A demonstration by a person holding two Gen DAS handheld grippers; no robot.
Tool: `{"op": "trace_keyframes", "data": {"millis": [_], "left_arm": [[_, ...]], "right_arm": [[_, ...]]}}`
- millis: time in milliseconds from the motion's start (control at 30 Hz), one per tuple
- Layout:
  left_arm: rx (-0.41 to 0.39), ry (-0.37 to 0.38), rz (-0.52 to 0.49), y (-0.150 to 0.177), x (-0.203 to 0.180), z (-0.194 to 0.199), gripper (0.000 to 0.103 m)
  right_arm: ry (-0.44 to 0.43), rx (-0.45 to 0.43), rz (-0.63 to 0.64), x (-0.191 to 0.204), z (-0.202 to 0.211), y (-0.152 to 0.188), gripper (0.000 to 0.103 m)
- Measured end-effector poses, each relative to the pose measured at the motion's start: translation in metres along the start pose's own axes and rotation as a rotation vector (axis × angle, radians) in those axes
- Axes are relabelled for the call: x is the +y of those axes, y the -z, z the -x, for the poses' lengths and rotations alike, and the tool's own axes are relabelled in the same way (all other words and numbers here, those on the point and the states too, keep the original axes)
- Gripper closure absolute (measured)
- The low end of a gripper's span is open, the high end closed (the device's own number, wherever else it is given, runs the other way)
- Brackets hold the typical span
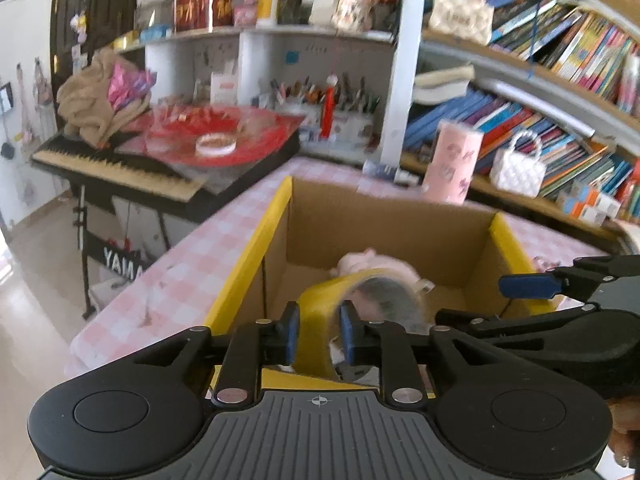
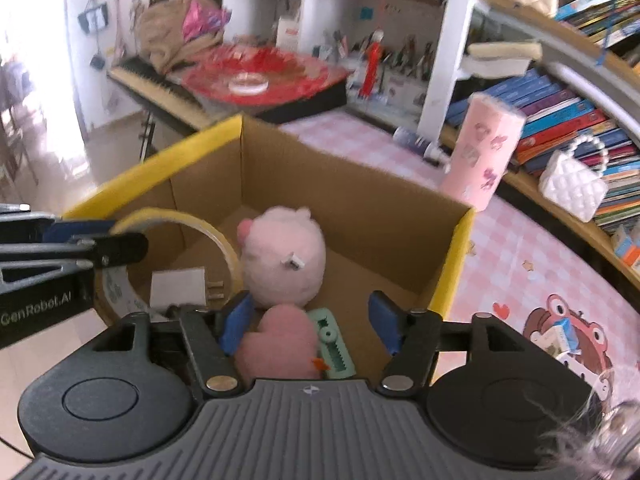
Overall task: Organize objects
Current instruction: 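Open both tools to drop the tape roll and toy into the box, then move both tools away from the box toward the small white box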
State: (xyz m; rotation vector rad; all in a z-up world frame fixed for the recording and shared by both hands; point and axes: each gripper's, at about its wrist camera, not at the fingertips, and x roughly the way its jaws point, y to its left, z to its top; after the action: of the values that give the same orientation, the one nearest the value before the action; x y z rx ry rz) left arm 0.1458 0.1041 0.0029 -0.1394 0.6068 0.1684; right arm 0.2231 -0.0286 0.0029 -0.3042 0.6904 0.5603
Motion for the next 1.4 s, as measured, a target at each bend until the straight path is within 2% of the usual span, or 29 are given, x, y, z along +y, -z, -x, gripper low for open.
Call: {"op": "trace_keyframes", "data": {"millis": [67, 133, 167, 233, 400, 567, 1033, 1200, 1400], "left_arm": [[-0.042, 0.008, -0.019, -0.003, -0.003, 0.012, 0.057], [-0.1, 0.008, -0.033, -0.005, -0.005, 0.027, 0.043], [-0.133, 0.011, -0.038, -0.006, -0.006, 0.036, 0.038], [-0.172, 0.02, -0.043, -0.006, -0.006, 0.049, 0.035], [-0.2, 0.053, -0.029, 0.0, 0.001, 0.074, 0.03], [-0.173, 0.058, -0.033, 0.019, 0.011, 0.089, 0.027], [-0.018, 0.04, -0.051, 0.095, 0.031, 0.135, 0.019], [0.048, 0.065, -0.081, 0.117, 0.03, 0.146, 0.019], [0.052, 0.098, -0.116, 0.127, 0.022, 0.156, 0.019]], "right_arm": [[0.017, -0.032, -0.015, 0.001, 0.011, -0.001, 0.038], [0.044, -0.073, -0.034, 0.003, 0.025, -0.001, 0.035], [0.056, -0.092, -0.042, 0.004, 0.03, -0.002, 0.034], [0.082, -0.129, -0.06, 0.005, 0.044, -0.001, 0.033], [0.137, -0.189, -0.116, 0.011, 0.075, 0.009, 0.031], [0.178, -0.197, -0.149, 0.026, 0.099, 0.029, 0.03], [0.282, -0.118, -0.221, 0.087, 0.147, 0.119, 0.022], [0.307, -0.075, -0.264, 0.103, 0.159, 0.151, 0.022], [0.332, -0.047, -0.283, 0.111, 0.171, 0.174, 0.019]]}}
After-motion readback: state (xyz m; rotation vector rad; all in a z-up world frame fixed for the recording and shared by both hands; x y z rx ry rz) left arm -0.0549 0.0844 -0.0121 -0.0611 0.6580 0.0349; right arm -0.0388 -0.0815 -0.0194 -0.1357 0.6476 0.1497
